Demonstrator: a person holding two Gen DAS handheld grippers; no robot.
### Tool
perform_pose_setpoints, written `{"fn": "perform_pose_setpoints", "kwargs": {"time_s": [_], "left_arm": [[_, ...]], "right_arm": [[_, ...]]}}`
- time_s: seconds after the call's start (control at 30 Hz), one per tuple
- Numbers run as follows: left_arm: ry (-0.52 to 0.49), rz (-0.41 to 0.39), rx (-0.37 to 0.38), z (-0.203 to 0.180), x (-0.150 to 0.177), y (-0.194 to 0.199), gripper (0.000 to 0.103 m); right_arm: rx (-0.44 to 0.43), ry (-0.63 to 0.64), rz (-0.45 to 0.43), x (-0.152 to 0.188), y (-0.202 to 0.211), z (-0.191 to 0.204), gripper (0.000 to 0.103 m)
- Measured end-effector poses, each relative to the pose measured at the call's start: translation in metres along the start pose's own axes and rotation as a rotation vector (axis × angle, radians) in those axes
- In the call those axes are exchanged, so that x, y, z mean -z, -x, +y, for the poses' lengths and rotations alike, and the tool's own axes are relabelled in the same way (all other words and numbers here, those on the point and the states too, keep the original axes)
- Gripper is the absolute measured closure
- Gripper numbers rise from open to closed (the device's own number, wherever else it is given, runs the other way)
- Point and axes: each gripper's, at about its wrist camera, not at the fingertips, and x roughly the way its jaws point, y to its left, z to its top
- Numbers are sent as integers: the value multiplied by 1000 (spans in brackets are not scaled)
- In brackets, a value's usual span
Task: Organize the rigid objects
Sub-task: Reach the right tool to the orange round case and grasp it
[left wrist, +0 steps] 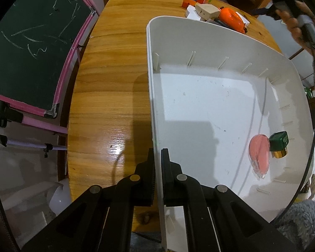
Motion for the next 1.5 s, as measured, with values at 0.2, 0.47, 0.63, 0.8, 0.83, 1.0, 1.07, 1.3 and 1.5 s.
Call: {"fn": "perform_pose_setpoints", "kwargs": {"time_s": [0.2,0.47,0.63,0.8,0.83,1.0,1.07,1.3,1.5], "left_arm": [[6,2,5,1,1,0,98],[5,3,1,2,3,0,98],[10,14,-1,2,4,-3,98],[12,18,-4,2,4,-4,98],[13,18,-4,2,4,-4,98],[15,20,-6,2,3,-4,98],[17,22,-7,2,3,-4,98],[20,23,-5,2,3,-4,98],[24,25,-3,2,3,-5,98]], "right_arm": [[-15,-47,52,-3,-24,-8,34],[5,-45,110,-3,-45,-9,33],[20,-34,109,-5,-51,-3,30],[68,-6,110,-9,-61,4,24],[79,2,109,-10,-62,6,24],[127,21,130,-13,-76,14,21],[130,15,154,-14,-84,13,21],[112,-11,143,-16,-92,9,22],[142,-2,93,-2,-77,7,22]]}}
